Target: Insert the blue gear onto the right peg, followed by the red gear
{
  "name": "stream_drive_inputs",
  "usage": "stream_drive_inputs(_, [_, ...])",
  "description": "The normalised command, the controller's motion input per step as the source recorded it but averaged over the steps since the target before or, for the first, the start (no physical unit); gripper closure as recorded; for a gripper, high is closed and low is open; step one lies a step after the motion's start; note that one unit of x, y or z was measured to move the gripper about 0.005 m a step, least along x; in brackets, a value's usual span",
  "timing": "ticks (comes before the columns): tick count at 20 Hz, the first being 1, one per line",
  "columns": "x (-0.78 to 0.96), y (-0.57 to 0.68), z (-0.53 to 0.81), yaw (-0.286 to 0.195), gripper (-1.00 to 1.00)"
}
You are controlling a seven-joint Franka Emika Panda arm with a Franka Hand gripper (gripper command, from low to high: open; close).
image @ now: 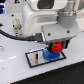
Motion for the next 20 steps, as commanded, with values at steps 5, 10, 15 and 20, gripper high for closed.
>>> stream_drive_inputs(5, [0.03,-0.09,0.13,0.000,1.00])
stream_drive_inputs(10, [0.04,-0.11,-0.16,0.000,1.00])
stream_drive_inputs(15, [0.03,-0.09,-0.26,0.000,1.00])
stream_drive_inputs(20, [0.11,-0.03,-0.19,0.000,1.00])
